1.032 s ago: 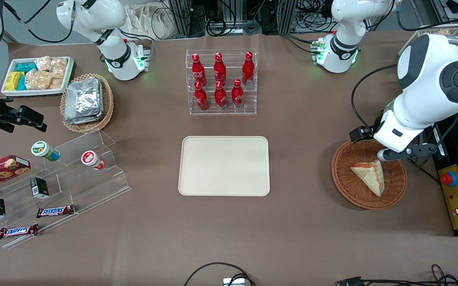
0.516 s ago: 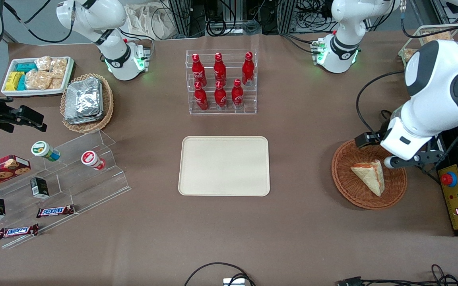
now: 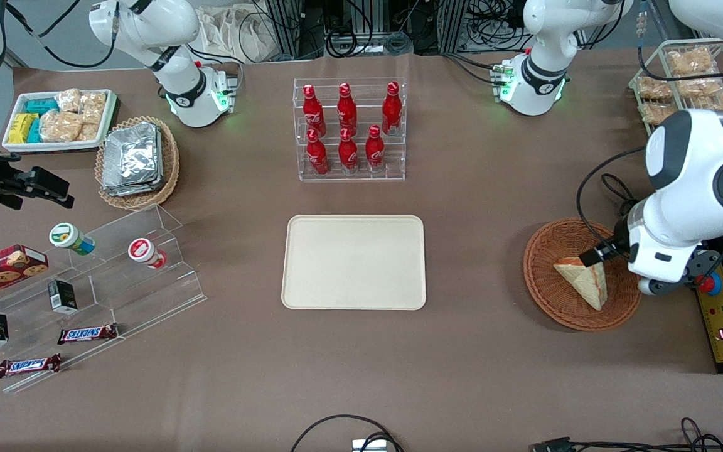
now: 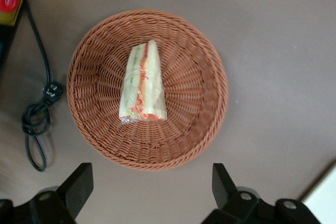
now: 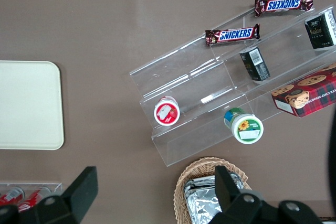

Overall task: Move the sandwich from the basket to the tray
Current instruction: 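Lower the open left gripper over the wrapped sandwich in the basket, then close the left gripper on the sandwich's edge and lift it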

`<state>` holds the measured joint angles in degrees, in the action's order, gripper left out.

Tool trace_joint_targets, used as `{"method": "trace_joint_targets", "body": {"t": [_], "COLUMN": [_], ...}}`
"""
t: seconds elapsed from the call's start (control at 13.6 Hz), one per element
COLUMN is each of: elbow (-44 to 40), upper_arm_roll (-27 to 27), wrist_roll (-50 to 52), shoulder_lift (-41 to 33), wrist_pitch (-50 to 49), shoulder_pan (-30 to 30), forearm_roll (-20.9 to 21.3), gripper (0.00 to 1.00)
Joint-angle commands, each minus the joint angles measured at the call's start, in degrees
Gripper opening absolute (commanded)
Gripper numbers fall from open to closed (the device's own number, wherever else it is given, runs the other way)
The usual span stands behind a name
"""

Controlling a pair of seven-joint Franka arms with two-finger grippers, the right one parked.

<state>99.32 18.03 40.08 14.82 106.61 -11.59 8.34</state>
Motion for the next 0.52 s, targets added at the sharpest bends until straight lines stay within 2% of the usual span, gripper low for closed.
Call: {"method": "trace_joint_targets", "body": {"t": [0.0, 0.22, 0.37, 0.44], "elbow": [4.3, 6.1, 6.8, 7.0], "upper_arm_roll": [-1.5, -4.0, -5.4, -5.5], "wrist_roll": [6.0, 8.7, 8.9, 9.0], "shoulder_lift": [-0.1, 1.7, 3.0, 3.6], "wrist_pitch": [3.8, 6.9, 9.6, 11.0], "shoulder_pan": [-0.3, -0.3, -0.3, -0.3], "forearm_roll": [-1.8, -4.5, -8.7, -8.9], "gripper": [1.00, 1.00, 1.00, 1.00]}}
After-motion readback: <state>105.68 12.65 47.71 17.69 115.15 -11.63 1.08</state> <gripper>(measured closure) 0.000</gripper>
